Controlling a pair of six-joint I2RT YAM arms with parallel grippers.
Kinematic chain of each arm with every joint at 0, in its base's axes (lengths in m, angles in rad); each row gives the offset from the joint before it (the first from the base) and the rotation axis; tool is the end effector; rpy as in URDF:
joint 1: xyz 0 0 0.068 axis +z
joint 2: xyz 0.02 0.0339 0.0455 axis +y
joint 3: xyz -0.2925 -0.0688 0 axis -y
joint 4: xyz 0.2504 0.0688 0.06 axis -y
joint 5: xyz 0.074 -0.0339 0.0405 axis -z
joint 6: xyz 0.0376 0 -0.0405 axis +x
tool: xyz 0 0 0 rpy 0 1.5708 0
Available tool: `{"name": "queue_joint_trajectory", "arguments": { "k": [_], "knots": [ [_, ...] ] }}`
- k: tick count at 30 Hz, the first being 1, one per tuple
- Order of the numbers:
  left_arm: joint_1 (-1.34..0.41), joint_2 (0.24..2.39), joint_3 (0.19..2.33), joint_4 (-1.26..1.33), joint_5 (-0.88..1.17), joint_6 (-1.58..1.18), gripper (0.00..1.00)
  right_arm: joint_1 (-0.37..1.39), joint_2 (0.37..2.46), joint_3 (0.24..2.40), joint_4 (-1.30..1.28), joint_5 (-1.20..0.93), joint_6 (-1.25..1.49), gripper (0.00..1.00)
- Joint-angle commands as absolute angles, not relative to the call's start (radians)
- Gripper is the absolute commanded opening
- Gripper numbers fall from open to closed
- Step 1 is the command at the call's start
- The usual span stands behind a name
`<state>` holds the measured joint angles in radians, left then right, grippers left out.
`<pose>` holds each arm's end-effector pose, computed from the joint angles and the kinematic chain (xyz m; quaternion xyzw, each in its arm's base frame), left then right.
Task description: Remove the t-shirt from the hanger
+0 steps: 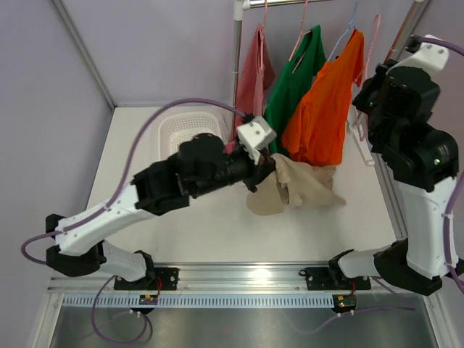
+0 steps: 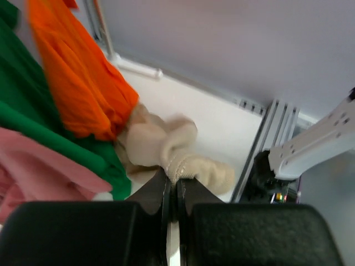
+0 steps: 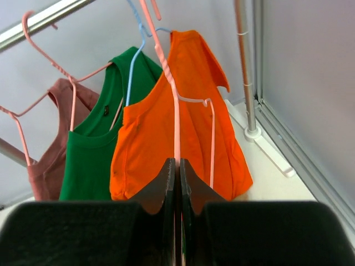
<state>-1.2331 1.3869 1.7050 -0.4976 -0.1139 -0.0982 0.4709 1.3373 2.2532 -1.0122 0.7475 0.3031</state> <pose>0.1018 -0.2771 0.5165 0.3812 0.6659 -0.3608 0.5302 0.1527 0.0491 0.6234 0.1868 0.7074 -0.0141 0.6816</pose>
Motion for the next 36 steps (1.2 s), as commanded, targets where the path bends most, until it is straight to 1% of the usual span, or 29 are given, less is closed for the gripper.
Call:
{"name": "queue_joint_trajectory", "arguments": {
  "k": [1, 2, 4, 5, 6, 8, 9, 11, 13, 14, 17, 21, 22, 23, 24, 28, 32, 36],
  "knots": [
    [-1.221, 1.278, 1.848, -0.592, -0.187, -0.115, 0.0, 0.466, 1.353, 2.194, -0.853, 0.702, 0.204, 0.0],
    [-1.216, 1.272, 1.871, -0.633, -0.204, -0.11, 0.0, 0.466, 1.351, 2.154, -0.804, 0.707, 0.187, 0.0],
    [-1.186, 1.258, 1.901, -0.653, -0.209, -0.095, 0.0, 0.451, 1.371, 2.149, -0.784, 0.727, 0.146, 0.0],
    [-1.165, 1.241, 1.905, -0.667, -0.171, -0.097, 0.0, 0.433, 1.384, 2.172, -0.793, 0.715, 0.143, 0.0],
    [-1.097, 1.235, 1.92, -0.679, -0.138, -0.112, 0.0, 0.381, 1.413, 2.189, -0.807, 0.659, 0.149, 0.0],
    [-1.022, 1.223, 1.93, -0.705, -0.037, -0.126, 0.0, 0.341, 1.434, 2.22, -0.815, 0.631, 0.147, 0.0],
    [-0.967, 1.217, 1.933, -0.709, -0.02, -0.126, 0.0, 0.333, 1.445, 2.221, -0.805, 0.643, 0.132, 0.0],
    [-0.933, 1.213, 1.95, -0.721, -0.006, -0.115, 0.0, 0.304, 1.45, 2.224, -0.778, 0.643, 0.115, 0.0],
    [-0.891, 1.232, 2.027, -0.748, -0.006, -0.094, 0.0, 0.26, 1.482, 2.255, -0.784, 0.605, 0.112, 0.0],
    [-0.873, 1.244, 2.063, -0.777, 0.038, -0.091, 0.0, 0.247, 1.492, 2.291, -0.794, 0.594, 0.107, 0.0],
    [-0.795, 1.308, 2.204, -0.83, 0.074, -0.08, 0.0, 0.21, 1.548, 2.342, -0.792, 0.551, 0.084, 0.0],
    [-0.646, 1.365, 2.279, -0.83, 0.129, -0.087, 0.0, 0.175, 1.566, 2.293, -0.678, 0.506, 0.032, 0.0],
    [-0.62, 1.399, 2.296, -0.828, 0.164, -0.089, 0.0, 0.164, 1.566, 2.28, -0.655, 0.441, 0.022, 0.0],
    [-0.6, 1.414, 2.312, -0.827, 0.176, -0.09, 0.0, 0.154, 1.571, 2.275, -0.634, 0.419, 0.02, 0.0],
    [-0.556, 1.428, 2.342, -0.827, 0.19, -0.098, 0.0, 0.123, 1.586, 2.281, -0.632, 0.343, 0.031, 0.0],
    [-0.45, 1.509, 2.41, -0.804, 0.273, -0.136, 0.0, 0.054, 1.612, 2.266, -0.588, 0.207, 0.055, 0.0],
    [-0.35, 1.552, 2.413, -0.671, 0.347, -0.196, 0.0, 0.008, 1.631, 2.221, -0.5, 0.131, 0.06, 0.0],
    [-0.266, 1.577, 2.399, -0.516, 0.367, -0.299, 0.0, -0.08, 1.657, 2.195, -0.423, 0.005, 0.11, 0.0]
  ]
}}
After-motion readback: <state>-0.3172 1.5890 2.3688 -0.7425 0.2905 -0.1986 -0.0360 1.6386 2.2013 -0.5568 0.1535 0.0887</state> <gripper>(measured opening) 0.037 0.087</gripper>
